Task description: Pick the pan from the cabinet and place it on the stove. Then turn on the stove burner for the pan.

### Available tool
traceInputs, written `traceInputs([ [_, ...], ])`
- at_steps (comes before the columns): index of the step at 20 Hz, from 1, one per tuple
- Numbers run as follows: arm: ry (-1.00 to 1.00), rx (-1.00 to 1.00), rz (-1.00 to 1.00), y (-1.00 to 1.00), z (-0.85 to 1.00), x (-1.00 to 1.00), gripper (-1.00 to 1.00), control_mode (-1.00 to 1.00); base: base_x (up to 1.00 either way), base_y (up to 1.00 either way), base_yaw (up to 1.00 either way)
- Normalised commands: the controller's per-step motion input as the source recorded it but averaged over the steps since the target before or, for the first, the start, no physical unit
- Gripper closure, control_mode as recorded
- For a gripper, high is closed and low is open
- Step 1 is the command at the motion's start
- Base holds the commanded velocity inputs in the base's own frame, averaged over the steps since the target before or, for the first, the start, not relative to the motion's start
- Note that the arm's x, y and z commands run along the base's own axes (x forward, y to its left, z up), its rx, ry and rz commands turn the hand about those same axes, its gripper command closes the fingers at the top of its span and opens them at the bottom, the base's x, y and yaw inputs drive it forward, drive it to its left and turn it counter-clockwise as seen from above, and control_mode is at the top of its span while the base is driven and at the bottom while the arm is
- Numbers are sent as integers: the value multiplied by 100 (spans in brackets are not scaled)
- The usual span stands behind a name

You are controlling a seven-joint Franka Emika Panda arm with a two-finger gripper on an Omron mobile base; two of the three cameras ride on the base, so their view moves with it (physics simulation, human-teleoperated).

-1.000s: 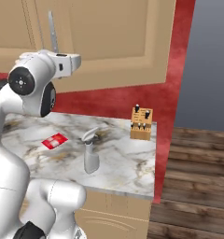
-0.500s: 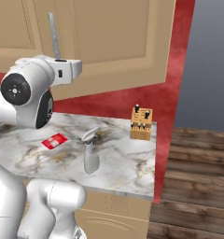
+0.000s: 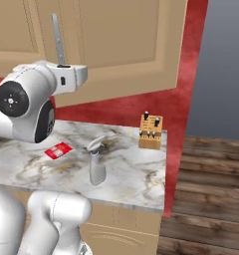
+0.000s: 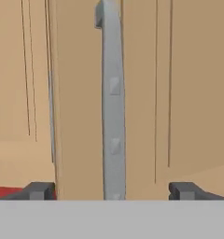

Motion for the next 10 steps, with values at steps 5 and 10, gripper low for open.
traceInputs([
  [5, -3, -4, 0, -9, 4, -66, -100, -100, 0, 0, 0],
  [10, -11, -11, 0, 35, 14, -82, -100, -100, 0, 0, 0],
])
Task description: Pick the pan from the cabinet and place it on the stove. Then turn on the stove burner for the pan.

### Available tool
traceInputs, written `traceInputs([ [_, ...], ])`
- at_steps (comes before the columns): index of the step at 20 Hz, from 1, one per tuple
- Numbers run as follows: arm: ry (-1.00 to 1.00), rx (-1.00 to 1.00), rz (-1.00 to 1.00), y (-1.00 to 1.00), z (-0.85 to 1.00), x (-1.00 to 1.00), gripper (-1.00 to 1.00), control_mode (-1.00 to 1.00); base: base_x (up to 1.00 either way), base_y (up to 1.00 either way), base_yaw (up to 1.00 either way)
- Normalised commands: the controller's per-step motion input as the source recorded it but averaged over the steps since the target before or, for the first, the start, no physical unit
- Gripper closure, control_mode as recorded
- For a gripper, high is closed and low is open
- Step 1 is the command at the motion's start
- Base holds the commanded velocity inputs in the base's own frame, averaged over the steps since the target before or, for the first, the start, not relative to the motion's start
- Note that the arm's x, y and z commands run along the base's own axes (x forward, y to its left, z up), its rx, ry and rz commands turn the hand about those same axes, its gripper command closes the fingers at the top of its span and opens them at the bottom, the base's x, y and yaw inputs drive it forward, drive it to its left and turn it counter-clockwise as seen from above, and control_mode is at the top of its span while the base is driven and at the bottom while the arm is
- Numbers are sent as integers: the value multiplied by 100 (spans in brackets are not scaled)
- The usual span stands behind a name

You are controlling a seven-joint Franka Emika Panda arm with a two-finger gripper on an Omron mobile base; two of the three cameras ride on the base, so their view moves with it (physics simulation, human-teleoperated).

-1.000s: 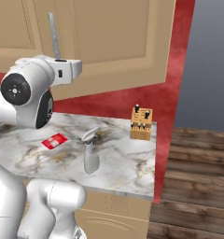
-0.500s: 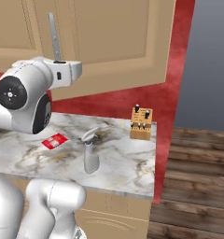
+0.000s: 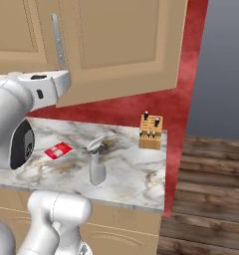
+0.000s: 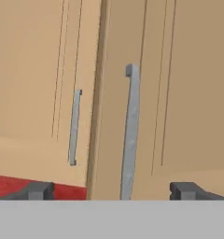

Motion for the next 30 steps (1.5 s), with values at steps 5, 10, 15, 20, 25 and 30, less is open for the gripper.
traceInputs([
  [5, -1, -20, -1, 57, 15, -37, -100, -100, 0, 0, 0],
  [10, 10, -27, -6, 51, 9, -1, -100, -100, 0, 0, 0],
  [15, 28, -21, -11, 27, 0, 24, -100, -100, 0, 0, 0],
  [20, 27, -21, -13, 19, -6, 43, -100, -100, 0, 0, 0],
  [25, 19, -25, -7, 31, -32, 41, -100, -100, 0, 0, 0],
  [30, 5, -26, -5, 12, -53, 41, -100, -100, 0, 0, 0],
])
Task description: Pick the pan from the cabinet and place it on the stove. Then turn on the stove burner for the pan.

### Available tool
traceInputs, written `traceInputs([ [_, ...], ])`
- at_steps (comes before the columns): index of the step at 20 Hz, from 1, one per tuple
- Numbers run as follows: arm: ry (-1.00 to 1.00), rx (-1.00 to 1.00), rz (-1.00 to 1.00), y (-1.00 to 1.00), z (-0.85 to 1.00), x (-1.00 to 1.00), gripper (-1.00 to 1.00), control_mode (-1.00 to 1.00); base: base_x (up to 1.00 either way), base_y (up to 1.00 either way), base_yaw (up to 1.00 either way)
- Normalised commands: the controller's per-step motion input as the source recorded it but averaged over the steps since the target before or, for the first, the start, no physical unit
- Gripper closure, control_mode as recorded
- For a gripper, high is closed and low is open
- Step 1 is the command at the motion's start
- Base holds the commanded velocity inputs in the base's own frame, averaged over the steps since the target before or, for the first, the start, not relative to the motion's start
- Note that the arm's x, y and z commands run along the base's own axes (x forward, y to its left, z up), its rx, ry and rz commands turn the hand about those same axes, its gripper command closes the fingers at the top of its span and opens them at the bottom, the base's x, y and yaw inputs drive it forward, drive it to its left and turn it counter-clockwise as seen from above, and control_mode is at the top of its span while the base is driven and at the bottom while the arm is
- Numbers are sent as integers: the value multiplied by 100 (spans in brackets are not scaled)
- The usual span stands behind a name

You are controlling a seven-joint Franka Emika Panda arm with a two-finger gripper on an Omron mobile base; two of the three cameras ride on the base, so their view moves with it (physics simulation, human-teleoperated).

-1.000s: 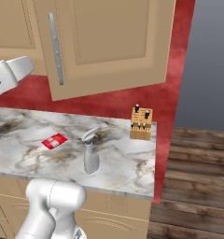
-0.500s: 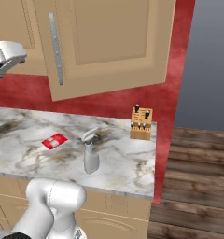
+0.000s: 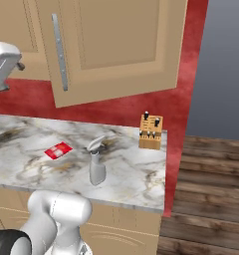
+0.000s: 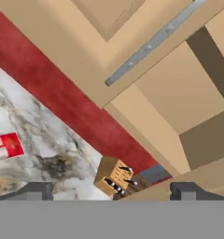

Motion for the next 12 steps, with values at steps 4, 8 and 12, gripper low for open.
traceInputs([
  [4, 0, -23, -3, 0, -51, 51, -100, -100, 0, 0, 0],
  [8, 0, -20, -2, -1, -44, 57, -100, -100, 0, 0, 0],
  [12, 0, -17, -9, -16, -18, 48, -100, -100, 0, 0, 0],
])
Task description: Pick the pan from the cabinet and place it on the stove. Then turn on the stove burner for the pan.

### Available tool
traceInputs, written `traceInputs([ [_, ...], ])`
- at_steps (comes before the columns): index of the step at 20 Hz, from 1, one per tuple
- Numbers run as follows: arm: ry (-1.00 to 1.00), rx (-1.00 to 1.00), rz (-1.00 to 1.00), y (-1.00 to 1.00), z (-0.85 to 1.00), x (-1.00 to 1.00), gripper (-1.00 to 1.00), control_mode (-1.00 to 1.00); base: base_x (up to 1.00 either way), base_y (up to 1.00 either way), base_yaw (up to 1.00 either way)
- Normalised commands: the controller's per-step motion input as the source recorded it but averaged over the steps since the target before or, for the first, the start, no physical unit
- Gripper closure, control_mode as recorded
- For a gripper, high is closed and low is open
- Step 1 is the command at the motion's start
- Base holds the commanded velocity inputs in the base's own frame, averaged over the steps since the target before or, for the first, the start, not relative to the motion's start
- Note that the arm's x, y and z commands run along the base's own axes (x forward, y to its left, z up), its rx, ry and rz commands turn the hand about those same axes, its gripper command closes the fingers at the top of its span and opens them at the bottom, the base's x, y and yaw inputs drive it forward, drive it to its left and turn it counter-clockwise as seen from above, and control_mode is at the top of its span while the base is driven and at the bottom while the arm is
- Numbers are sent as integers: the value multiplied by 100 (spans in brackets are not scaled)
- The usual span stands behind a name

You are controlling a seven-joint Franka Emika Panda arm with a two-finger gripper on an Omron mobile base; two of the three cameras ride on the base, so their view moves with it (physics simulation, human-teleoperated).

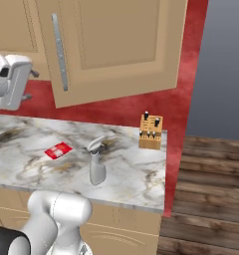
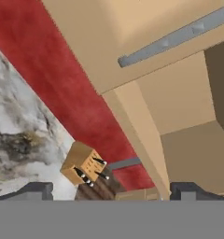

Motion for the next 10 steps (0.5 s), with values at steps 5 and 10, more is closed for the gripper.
traceInputs([
  [5, 0, -13, -9, -32, -2, 32, -100, -100, 0, 0, 0],
  [10, 1, -8, -14, -42, -6, 3, -100, -100, 0, 0, 0],
])
